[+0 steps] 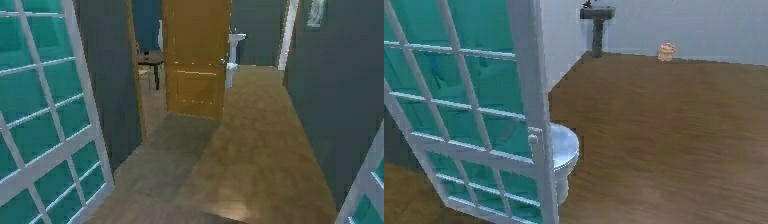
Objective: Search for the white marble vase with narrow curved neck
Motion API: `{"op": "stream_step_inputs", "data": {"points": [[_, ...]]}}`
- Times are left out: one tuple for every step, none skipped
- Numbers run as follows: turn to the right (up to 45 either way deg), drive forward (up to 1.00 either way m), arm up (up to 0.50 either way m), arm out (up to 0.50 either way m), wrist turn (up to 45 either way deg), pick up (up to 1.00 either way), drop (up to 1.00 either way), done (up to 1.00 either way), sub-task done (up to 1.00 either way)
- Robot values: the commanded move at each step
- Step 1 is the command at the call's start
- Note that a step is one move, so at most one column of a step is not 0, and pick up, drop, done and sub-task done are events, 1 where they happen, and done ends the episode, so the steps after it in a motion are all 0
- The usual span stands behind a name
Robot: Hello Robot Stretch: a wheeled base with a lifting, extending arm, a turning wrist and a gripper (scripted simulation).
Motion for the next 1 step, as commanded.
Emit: {"op": "stream_step_inputs", "data": {"points": [[0.0, 1.0, 0.0, 0.0, 0.0, 0.0, 0.0, 0.0, 0.0]]}}
